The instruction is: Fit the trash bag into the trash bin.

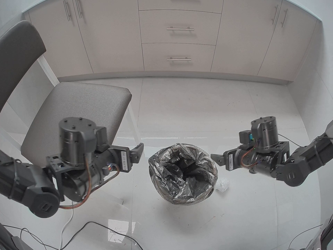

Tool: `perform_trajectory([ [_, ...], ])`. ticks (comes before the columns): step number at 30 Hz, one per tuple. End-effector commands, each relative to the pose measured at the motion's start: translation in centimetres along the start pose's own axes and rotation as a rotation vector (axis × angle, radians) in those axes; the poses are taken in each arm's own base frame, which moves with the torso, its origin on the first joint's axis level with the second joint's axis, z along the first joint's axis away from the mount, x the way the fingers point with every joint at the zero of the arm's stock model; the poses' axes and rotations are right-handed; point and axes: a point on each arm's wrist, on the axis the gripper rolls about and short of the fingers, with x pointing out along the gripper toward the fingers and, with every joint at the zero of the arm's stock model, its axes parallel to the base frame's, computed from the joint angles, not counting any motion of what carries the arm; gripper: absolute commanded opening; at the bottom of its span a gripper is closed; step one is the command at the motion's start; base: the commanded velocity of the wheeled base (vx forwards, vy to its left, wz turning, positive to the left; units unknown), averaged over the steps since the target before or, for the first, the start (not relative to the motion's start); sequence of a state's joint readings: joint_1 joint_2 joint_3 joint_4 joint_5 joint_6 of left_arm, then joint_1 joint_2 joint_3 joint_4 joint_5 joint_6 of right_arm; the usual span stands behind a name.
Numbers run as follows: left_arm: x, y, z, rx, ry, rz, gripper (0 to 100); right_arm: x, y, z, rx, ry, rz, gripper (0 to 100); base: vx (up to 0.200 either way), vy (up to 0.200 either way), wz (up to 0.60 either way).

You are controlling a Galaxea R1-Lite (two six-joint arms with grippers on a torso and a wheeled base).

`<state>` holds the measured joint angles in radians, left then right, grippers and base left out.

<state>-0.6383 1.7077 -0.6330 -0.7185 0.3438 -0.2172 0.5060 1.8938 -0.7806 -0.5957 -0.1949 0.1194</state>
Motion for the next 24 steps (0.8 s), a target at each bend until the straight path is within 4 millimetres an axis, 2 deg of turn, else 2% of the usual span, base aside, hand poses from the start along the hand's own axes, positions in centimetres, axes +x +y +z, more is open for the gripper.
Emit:
perform_trajectory([
  [1,-5.3,4.0,0.8,-0.034,-0.083,0.077,100,-2.9,-5.4,3.0,0.055,-0.125,-0.157,100,0.0,0.0,0.0],
  [5,-8.4,7.6,0.5,-0.051,-0.133,0.202,100,-2.9,-9.7,3.7,0.103,-0.148,-0.273,100,0.0,0.0,0.0],
  [9,-11.6,9.7,0.5,-0.093,-0.215,0.287,100,-1.7,-12.6,5.0,0.141,-0.185,-0.329,100,0.0,0.0,0.0],
  [10,-13.6,10.3,0.1,-0.106,-0.26,0.319,100,-1.0,-13.5,5.8,0.15,-0.204,-0.335,100,0.0,0.0,0.0],
  [12,-13.6,10.3,0.1,-0.106,-0.26,0.319,100,-1.0,-13.5,5.8,0.15,-0.204,-0.335,100,0.0,0.0,0.0],
  [13,-15.8,10.7,-0.7,-0.097,-0.287,0.349,100,0.0,-14.0,6.6,0.154,-0.225,-0.334,100,0.0,0.0,0.0],
  [14,-17.1,11.0,-1.3,-0.081,-0.294,0.377,100,0.7,-14.2,6.9,0.154,-0.233,-0.334,100,0.0,0.0,0.0],
  [15,-18.1,11.2,-1.7,-0.074,-0.3,0.4,100,1.1,-14.3,7.2,0.154,-0.241,-0.334,100,0.0,0.0,0.0],
  [16,-18.3,11.2,-1.8,-0.074,-0.3,0.405,100,1.2,-14.3,7.2,0.154,-0.241,-0.334,100,0.0,0.0,0.0],
  [17,-20.6,11.4,-2.8,-0.072,-0.321,0.446,100,2.2,-14.5,7.7,0.154,-0.253,-0.334,100,0.0,0.0,0.0],
  [18,-20.9,11.3,-2.9,-0.073,-0.324,0.447,100,2.3,-14.5,7.8,0.154,-0.258,-0.333,100,0.0,0.0,0.0],
  [19,-22.7,11.2,-4.0,-0.076,-0.334,0.455,100,3.3,-14.6,8.3,0.154,-0.272,-0.33,100,0.0,0.0,0.0],
  [21,-23.4,11.1,-4.4,-0.076,-0.335,0.455,100,3.7,-14.6,8.5,0.155,-0.277,-0.329,100,0.0,0.0,0.0],
  [22,-25.5,10.9,-6.1,-0.075,-0.325,0.45,100,5.4,-14.6,9.0,0.157,-0.291,-0.322,100,0.0,0.0,0.0],
  [24,-26.8,10.8,-7.4,-0.074,-0.308,0.443,100,7.0,-14.7,9.4,0.158,-0.304,-0.323,100,0.0,0.0,0.0],
])
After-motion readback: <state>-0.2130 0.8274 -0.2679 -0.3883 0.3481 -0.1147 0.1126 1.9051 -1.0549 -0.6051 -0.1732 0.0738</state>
